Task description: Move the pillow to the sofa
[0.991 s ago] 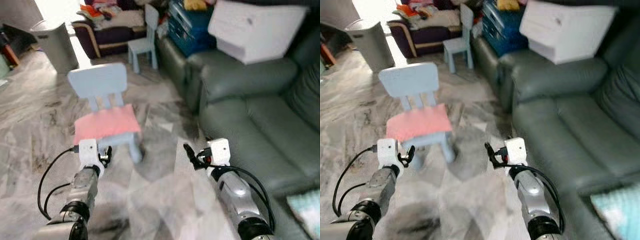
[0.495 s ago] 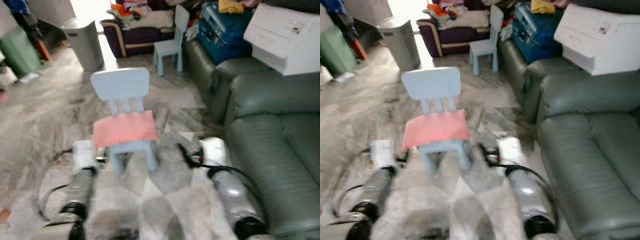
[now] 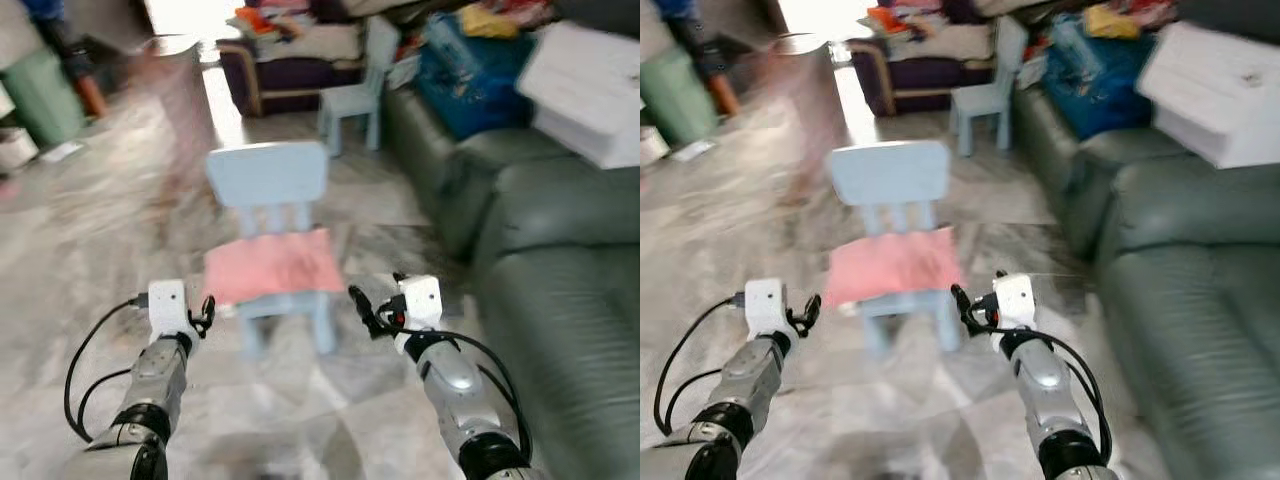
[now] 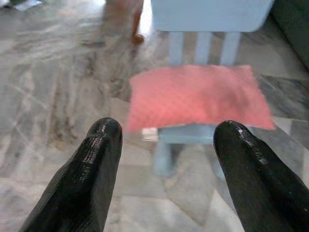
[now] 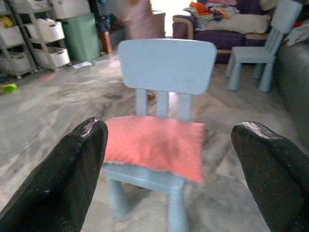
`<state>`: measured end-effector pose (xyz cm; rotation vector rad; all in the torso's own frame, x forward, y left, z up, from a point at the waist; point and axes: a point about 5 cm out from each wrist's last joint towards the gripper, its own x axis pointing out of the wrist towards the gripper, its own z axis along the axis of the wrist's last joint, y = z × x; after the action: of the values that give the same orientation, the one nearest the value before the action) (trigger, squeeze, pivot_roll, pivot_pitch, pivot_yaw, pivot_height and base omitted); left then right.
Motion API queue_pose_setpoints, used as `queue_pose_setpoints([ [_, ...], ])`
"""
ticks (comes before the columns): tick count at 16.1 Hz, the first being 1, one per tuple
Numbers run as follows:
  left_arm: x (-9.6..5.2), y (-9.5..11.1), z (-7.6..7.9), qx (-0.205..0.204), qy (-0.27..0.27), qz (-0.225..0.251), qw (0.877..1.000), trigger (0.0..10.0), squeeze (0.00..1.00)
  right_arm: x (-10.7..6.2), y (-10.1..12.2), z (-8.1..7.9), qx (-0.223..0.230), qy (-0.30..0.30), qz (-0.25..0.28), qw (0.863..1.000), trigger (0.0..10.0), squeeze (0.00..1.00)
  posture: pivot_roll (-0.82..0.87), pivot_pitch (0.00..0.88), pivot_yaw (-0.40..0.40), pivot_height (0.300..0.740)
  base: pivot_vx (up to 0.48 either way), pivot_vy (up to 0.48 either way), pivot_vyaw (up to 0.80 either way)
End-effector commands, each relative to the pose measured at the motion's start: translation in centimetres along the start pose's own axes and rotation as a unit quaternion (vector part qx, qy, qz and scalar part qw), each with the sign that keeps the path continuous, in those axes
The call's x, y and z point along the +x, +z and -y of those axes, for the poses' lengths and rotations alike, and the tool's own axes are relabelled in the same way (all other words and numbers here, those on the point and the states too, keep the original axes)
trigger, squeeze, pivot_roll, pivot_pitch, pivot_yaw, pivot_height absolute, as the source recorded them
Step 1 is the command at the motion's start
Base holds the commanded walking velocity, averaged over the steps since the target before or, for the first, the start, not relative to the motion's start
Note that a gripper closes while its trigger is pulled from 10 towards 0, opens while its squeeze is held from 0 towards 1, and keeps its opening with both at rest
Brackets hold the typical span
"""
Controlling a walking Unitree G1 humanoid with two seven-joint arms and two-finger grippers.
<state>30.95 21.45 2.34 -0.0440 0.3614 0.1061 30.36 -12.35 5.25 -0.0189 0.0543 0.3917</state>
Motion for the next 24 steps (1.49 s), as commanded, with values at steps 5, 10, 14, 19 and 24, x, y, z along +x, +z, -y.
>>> queue_pose_setpoints([
  [5, 0.04, -0.06, 0.28, 0.003, 0.001, -0.004, 1.000, 10.0, 0.00, -0.27, -0.05, 0.62, -0.002, -0.010, -0.002, 1.000, 10.0, 0.00, -0.16, 0.000, 0.067, 0.740, 0.000, 0.469, 0.00],
  [10, 0.14, 0.42, 0.70, 0.006, -0.007, 0.013, 1.000, 10.0, 0.00, -0.30, -0.04, 0.67, 0.000, -0.011, 0.000, 1.000, 10.0, 0.00, -0.16, 0.000, 0.066, 0.740, 0.000, 0.096, 0.00],
  [14, 0.10, 0.50, 0.69, -0.001, -0.012, 0.020, 1.000, 10.0, 0.00, -0.29, -0.02, 0.54, -0.001, -0.008, 0.001, 1.000, 10.0, 0.00, -0.16, 0.000, 0.066, 0.740, 0.256, 0.000, 0.00],
  [19, 0.08, 0.45, 0.57, -0.008, -0.010, 0.020, 1.000, 10.0, 0.00, -0.17, 0.19, 0.34, -0.004, -0.001, 0.006, 1.000, 10.0, 0.00, -0.16, 0.000, 0.060, 0.740, 0.422, 0.000, 0.00],
  [24, 0.09, 0.45, 0.61, -0.012, -0.011, 0.020, 1.000, 10.0, 0.00, -0.09, 0.33, 0.27, -0.007, 0.003, 0.008, 1.000, 10.0, 0.00, -0.16, 0.000, 0.060, 0.740, 0.418, 0.000, 0.00],
])
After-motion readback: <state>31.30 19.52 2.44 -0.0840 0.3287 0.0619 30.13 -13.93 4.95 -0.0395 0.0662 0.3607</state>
